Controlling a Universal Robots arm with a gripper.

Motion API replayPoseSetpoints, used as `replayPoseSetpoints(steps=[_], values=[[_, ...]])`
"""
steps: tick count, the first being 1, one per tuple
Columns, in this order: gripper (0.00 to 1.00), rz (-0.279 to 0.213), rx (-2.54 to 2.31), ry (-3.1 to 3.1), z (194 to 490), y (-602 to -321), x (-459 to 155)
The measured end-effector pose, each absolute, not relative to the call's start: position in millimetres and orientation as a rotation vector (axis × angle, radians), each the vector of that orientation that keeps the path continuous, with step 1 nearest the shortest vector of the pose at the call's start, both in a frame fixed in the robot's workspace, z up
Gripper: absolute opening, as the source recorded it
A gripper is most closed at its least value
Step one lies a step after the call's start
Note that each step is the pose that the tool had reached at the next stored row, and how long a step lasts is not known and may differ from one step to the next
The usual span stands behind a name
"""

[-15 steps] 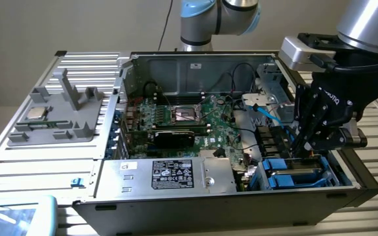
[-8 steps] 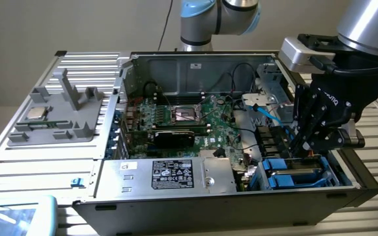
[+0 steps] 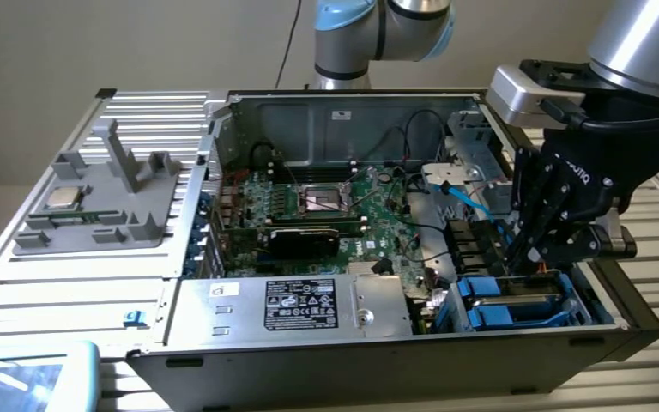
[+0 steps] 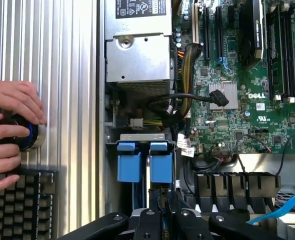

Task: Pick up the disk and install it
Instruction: 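Insert the second disk wire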

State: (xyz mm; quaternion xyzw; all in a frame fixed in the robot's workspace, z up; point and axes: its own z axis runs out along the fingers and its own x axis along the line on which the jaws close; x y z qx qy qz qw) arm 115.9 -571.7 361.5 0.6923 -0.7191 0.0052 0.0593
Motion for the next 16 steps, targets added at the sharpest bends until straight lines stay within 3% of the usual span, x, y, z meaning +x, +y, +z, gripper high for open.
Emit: replayPoseSetpoints(steps=[4, 12, 16], values=[[0.16, 0.009, 2.1, -2.181, 360.3, -571.9, 116.3], [0.16, -0.063, 2.133, -2.21, 357.8, -575.6, 116.3], [0.16, -0.066, 2.134, -2.211, 355.2, -577.5, 116.3]])
